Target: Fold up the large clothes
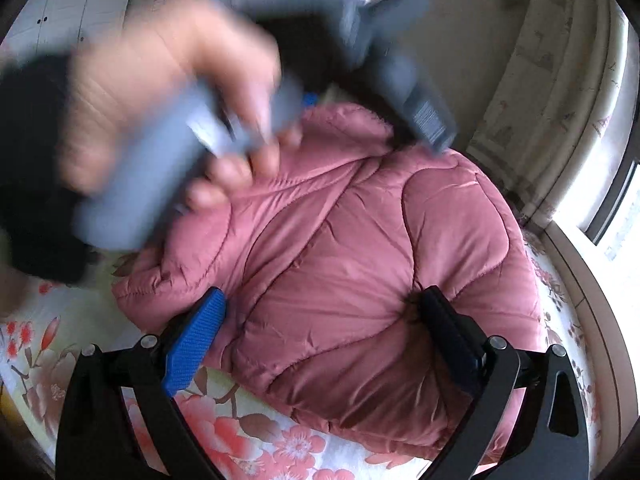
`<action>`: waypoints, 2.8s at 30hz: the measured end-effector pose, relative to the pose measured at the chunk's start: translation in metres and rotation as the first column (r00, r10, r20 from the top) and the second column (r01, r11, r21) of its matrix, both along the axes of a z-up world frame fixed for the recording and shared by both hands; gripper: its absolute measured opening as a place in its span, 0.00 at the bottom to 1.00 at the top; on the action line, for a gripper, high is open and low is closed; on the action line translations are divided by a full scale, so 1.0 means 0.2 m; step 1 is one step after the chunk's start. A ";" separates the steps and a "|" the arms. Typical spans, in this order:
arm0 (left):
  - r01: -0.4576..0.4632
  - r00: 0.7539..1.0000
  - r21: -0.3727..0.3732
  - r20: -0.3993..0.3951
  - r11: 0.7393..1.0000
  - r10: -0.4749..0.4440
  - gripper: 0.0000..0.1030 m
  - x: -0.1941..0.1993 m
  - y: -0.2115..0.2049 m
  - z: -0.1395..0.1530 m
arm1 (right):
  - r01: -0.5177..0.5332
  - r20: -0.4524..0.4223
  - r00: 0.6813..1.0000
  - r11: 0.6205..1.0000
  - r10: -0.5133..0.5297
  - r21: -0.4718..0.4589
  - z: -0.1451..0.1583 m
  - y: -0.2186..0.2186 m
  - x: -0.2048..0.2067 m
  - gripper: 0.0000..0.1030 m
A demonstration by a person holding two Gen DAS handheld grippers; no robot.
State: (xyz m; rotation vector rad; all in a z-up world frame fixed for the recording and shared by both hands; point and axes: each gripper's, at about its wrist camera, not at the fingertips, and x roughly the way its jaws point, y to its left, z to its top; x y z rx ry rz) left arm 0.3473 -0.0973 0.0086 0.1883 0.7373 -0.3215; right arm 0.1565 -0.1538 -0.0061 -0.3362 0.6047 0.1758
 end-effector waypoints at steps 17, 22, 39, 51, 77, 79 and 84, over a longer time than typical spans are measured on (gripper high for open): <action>-0.065 0.989 -0.110 -0.143 0.992 0.049 0.98 0.21 0.19 -0.23 | 0.167 -0.062 0.986 0.947 -0.156 0.276 0.19 -0.53 0.07 0.93; -0.174 0.985 -0.087 -0.011 0.981 0.173 0.98 0.03 0.27 -0.04 | 0.129 0.102 0.980 0.937 -0.170 0.324 0.44 -0.66 -0.19 0.95; -0.334 0.860 -0.057 0.391 0.941 0.329 0.98 -1.34 0.34 0.24 | 0.148 0.114 0.978 0.966 -0.175 0.212 0.33 -0.51 -0.67 0.96; -0.319 0.905 -0.042 0.282 0.947 0.317 0.98 -1.51 0.30 -0.12 | 0.151 0.129 0.975 0.963 -0.182 0.222 0.24 -0.48 -0.76 0.96; -0.304 0.909 -0.038 0.288 0.952 0.302 0.98 -1.53 0.28 -0.14 | 0.167 0.079 0.978 0.948 -0.195 0.272 0.21 -0.52 -0.73 0.96; -0.305 0.908 -0.038 0.290 0.952 0.303 0.98 -1.53 0.27 -0.14 | 0.167 0.080 0.978 0.948 -0.195 0.271 0.21 -0.52 -0.73 0.96; -0.306 0.908 -0.039 0.289 0.951 0.304 0.98 -1.53 0.27 -0.14 | 0.167 0.079 0.978 0.948 -0.195 0.272 0.21 -0.52 -0.73 0.96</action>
